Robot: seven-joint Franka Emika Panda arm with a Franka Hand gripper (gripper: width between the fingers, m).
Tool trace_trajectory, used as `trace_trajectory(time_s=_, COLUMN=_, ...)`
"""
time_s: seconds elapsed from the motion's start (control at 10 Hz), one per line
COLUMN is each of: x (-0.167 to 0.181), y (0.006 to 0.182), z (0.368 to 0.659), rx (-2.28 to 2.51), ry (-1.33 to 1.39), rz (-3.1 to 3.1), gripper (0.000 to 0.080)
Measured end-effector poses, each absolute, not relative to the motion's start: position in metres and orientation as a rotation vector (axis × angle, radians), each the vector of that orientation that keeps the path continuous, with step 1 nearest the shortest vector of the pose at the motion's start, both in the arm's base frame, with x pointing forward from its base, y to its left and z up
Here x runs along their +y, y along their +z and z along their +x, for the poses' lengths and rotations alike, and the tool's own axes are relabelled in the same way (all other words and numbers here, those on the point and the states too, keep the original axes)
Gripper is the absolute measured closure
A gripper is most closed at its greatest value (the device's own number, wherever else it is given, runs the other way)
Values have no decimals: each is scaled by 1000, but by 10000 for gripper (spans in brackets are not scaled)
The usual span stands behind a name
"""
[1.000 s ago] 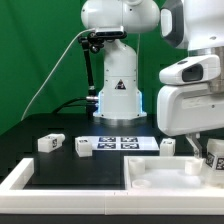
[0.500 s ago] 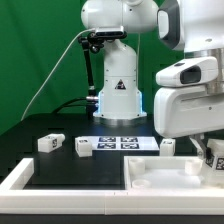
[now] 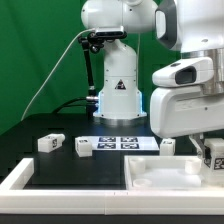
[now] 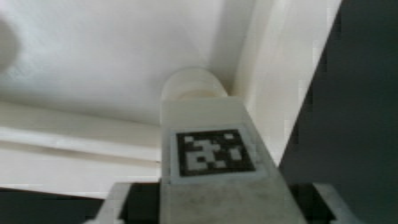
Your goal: Assemble one leg
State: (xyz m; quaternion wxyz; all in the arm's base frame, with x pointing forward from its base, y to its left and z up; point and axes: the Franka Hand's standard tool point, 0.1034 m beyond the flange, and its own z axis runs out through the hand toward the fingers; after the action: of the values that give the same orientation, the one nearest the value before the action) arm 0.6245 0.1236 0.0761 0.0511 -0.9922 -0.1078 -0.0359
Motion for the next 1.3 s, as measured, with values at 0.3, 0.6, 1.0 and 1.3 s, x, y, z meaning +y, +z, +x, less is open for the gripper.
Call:
trace_trajectory(time_s=0.3, x=122, y=75, z=622, rx=219, ry=-169, rz=-3016, gripper=502)
trace_trajectory(time_s=0.6, x=119, y=75, z=624, rx=785, ry=-171, rz=-2879, gripper=502)
trace_trajectory(time_s=1.0, x=120, y=74, z=622, rx=1287, ry=-93, rz=-2684, gripper=502)
trace_trajectory(time_s=1.3, x=122, y=73, z=621, rx=1148, ry=-88, rz=-2754, gripper=318)
